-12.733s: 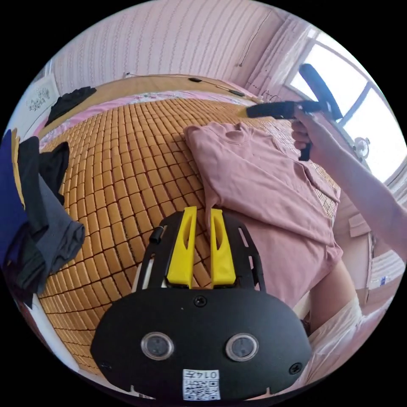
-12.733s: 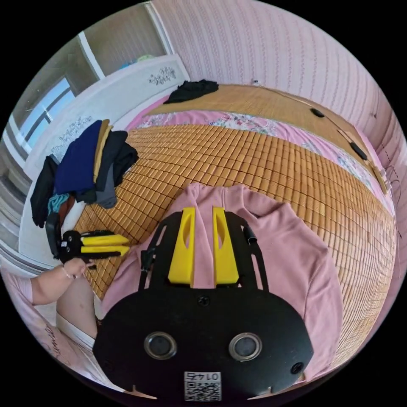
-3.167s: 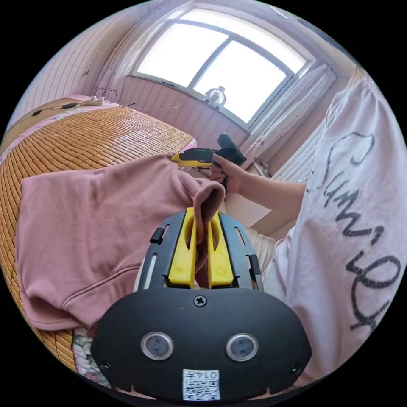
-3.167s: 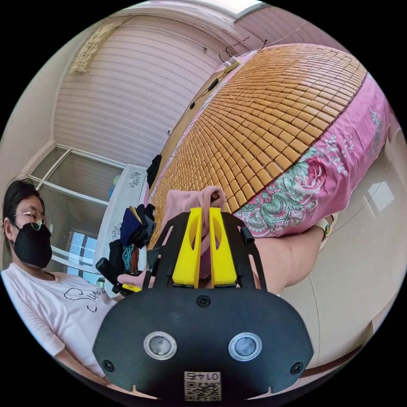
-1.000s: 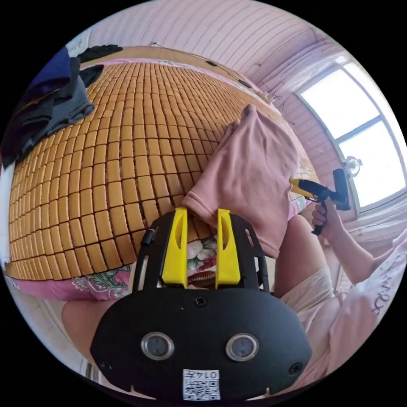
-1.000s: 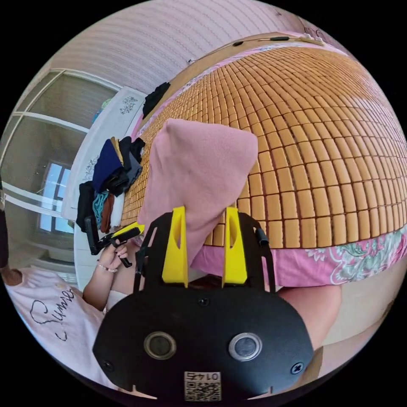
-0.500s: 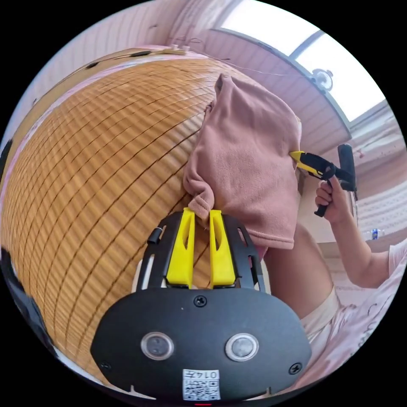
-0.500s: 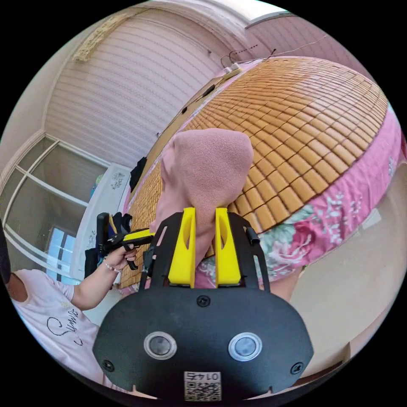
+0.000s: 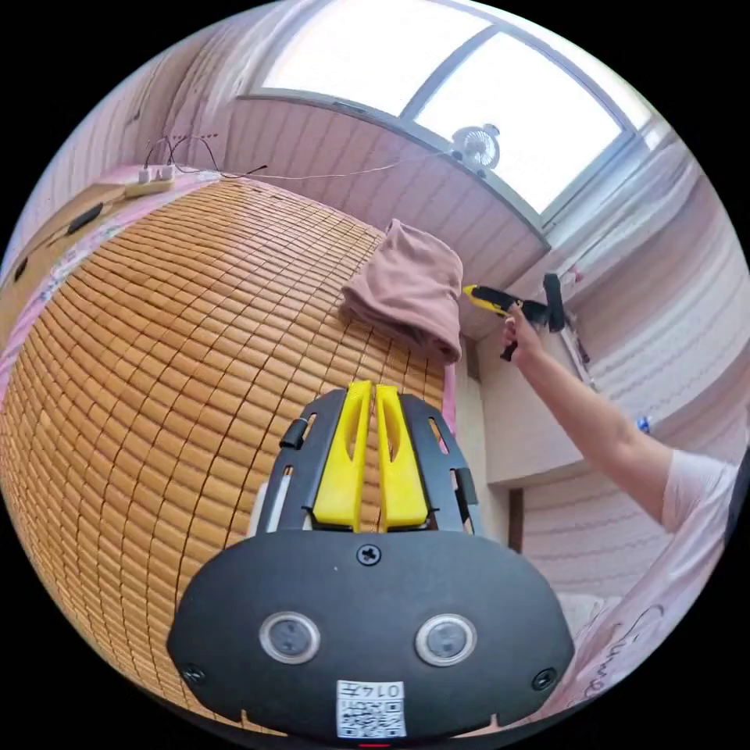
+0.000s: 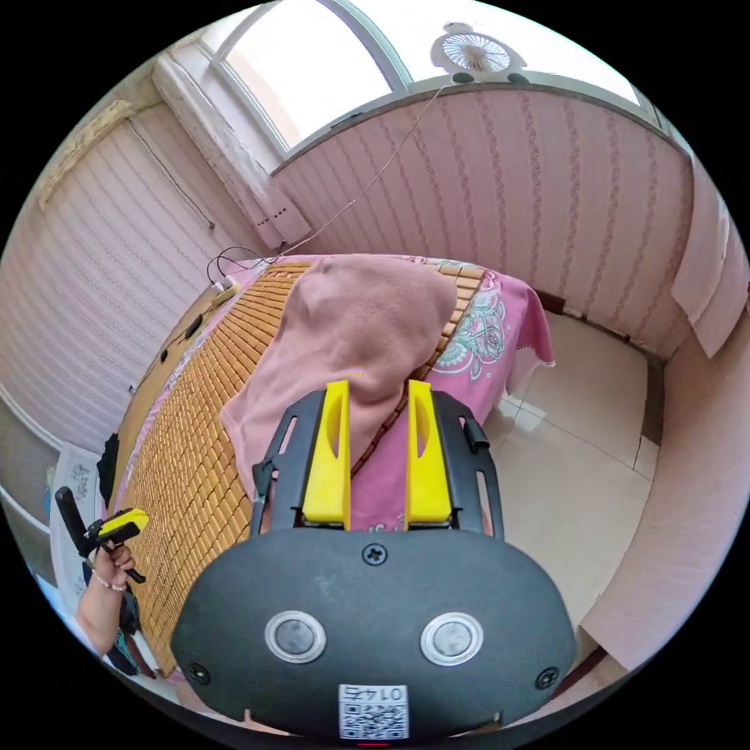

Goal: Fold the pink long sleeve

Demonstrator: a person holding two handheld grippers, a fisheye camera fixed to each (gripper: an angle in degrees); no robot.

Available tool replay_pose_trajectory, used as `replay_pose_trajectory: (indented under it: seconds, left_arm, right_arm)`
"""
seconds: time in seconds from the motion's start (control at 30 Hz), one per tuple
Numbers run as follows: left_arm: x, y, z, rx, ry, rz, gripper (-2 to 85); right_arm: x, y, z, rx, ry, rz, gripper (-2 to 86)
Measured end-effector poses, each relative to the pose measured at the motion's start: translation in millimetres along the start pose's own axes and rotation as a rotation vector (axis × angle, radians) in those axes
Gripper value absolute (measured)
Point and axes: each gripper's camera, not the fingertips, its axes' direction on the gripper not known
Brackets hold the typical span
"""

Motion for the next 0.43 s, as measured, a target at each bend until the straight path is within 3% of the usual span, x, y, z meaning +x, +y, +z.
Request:
replay_pose_trajectory:
  seconds: [0.1,0.27,0.33,0.43]
  left_arm:
    - [19.6,93.7,-49.0,-0.028,-0.047,-0.005,-1.0]
    - [81.3,299.5,-160.7,-0.005,-0.201,-0.209,-1.0]
    - [111.1,359.5,-205.4,0.052,-0.317,-0.291,-1.0]
    - [165.7,443.1,-276.2,0.172,-0.503,-0.386,-1.0]
  right_arm:
    - [-31.7,81.0,-21.2,-0.032,-0.021,-0.183,10.1]
    - [-104.7,282.4,-63.6,-0.318,0.015,-0.581,8.0]
    - [-124.4,331.2,-88.7,-0.34,0.04,-0.633,7.4]
    - [-153.7,376.4,-136.2,-0.355,-0.162,-0.592,5.1]
